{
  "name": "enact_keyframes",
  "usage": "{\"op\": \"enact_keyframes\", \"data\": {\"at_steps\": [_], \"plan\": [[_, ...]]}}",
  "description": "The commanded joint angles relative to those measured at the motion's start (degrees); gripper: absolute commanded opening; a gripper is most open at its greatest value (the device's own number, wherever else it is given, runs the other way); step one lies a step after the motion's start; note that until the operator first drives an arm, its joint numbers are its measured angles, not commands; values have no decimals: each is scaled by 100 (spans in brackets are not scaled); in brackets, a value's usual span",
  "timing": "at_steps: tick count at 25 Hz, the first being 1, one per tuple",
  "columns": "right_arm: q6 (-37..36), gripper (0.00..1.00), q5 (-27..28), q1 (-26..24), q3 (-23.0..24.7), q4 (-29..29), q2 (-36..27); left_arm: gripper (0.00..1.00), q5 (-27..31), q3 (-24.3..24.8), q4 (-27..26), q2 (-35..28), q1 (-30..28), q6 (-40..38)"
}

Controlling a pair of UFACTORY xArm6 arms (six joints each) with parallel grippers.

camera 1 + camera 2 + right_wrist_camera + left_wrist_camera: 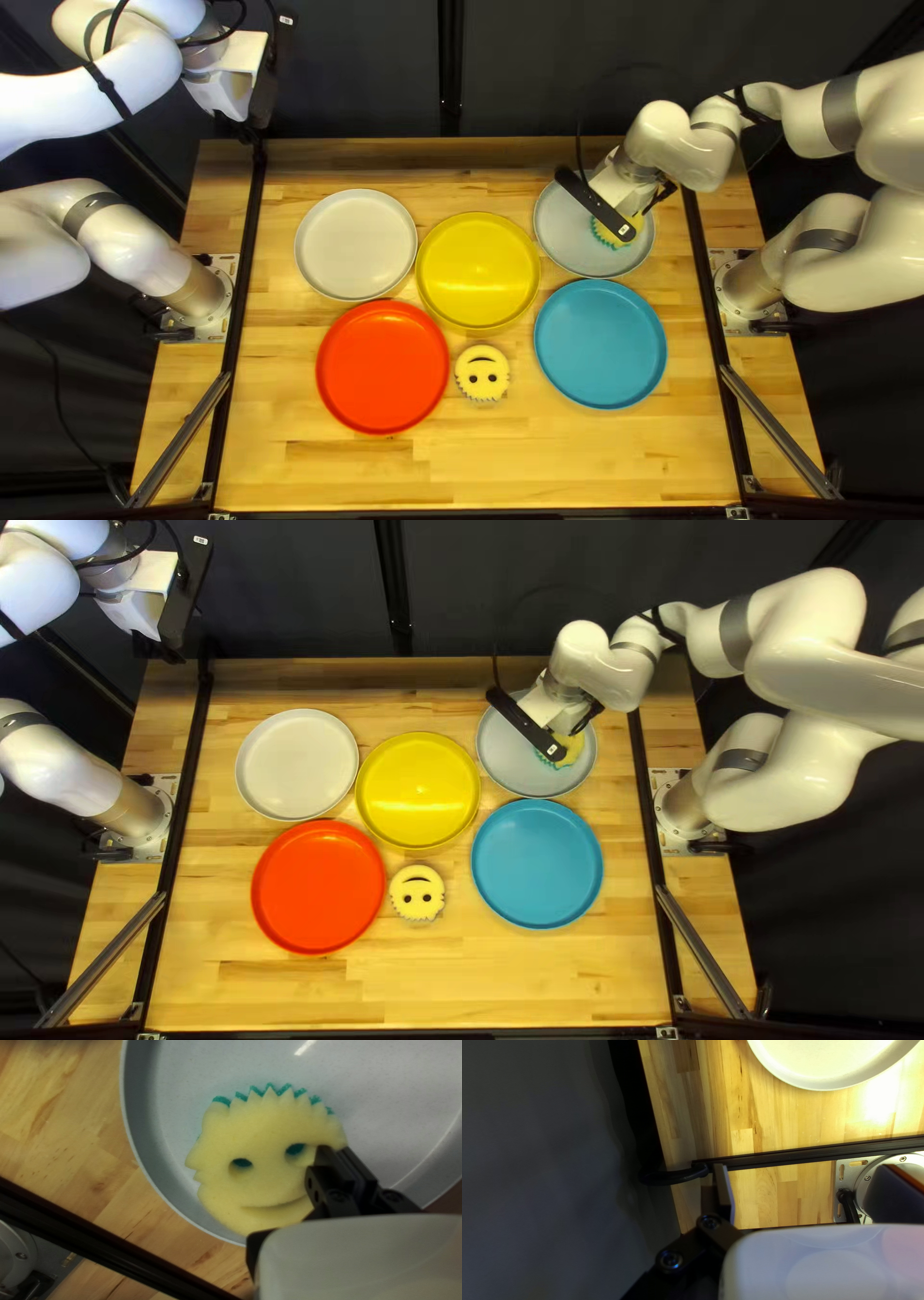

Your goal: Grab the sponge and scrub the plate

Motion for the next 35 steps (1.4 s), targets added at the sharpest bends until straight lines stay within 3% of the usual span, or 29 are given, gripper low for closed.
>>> {"op": "enact_keyframes", "data": {"at_steps": [1, 5, 9, 24, 29, 35], "plan": [[-265, 0, -77, -112, -421, 104, 425, 100, 0, 0, 0, 0, 0, 0], [-319, 0, -43, -65, -666, 164, 558, 100, 0, 0, 0, 0, 0, 0], [-385, 0, -81, -80, -611, 174, 514, 100, 0, 0, 0, 0, 0, 0], [-723, 0, -31, -440, 394, 190, -336, 100, 0, 0, 0, 0, 0, 0], [-852, 0, -42, -551, 275, 237, -140, 100, 0, 0, 0, 0, 0, 0], [-756, 0, -9, -377, -272, 273, 289, 100, 0, 0, 0, 0, 0, 0]]}}
